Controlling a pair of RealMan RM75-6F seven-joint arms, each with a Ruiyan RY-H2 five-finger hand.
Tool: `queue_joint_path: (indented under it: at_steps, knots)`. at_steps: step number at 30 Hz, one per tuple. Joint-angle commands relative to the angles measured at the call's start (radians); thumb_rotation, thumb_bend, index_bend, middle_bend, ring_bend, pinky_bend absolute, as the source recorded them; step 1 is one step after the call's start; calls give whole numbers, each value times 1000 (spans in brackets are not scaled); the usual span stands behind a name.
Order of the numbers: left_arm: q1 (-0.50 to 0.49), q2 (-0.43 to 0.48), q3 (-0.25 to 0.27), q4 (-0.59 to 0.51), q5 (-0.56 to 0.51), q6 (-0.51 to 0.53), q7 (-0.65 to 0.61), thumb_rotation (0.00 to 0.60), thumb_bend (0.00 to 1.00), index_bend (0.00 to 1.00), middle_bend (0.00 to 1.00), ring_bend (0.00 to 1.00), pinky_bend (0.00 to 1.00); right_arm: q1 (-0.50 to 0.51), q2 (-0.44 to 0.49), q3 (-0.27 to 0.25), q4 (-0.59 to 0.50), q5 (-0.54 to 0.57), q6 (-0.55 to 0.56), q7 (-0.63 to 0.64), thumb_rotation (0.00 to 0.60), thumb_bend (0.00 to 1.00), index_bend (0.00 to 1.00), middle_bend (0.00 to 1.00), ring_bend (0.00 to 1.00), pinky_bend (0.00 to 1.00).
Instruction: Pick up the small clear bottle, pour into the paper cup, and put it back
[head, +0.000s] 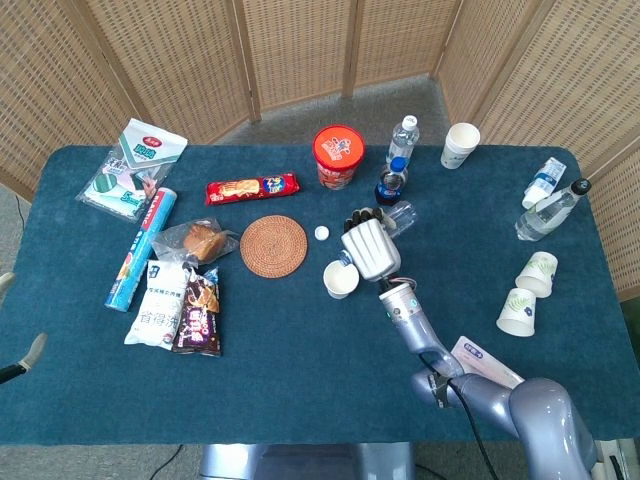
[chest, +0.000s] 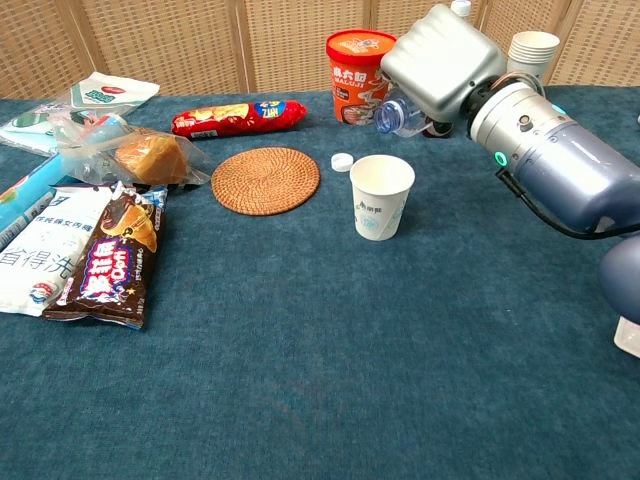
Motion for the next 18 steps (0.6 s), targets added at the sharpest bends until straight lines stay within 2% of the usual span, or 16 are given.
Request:
queue_joint_path:
  at_steps: [1, 18]
  knots:
    - [-1, -2, -1, 3, 1, 1, -1, 369, 380, 79, 77, 2, 44, 0, -7, 0, 12, -8, 3, 1, 600, 257, 598, 609, 655, 643]
    - [-9, -10, -4, 17, -6, -11, -9, 369, 380, 78, 75, 2, 44, 2, -39, -15, 64, -60, 8, -35, 600, 261, 598, 609, 657, 618]
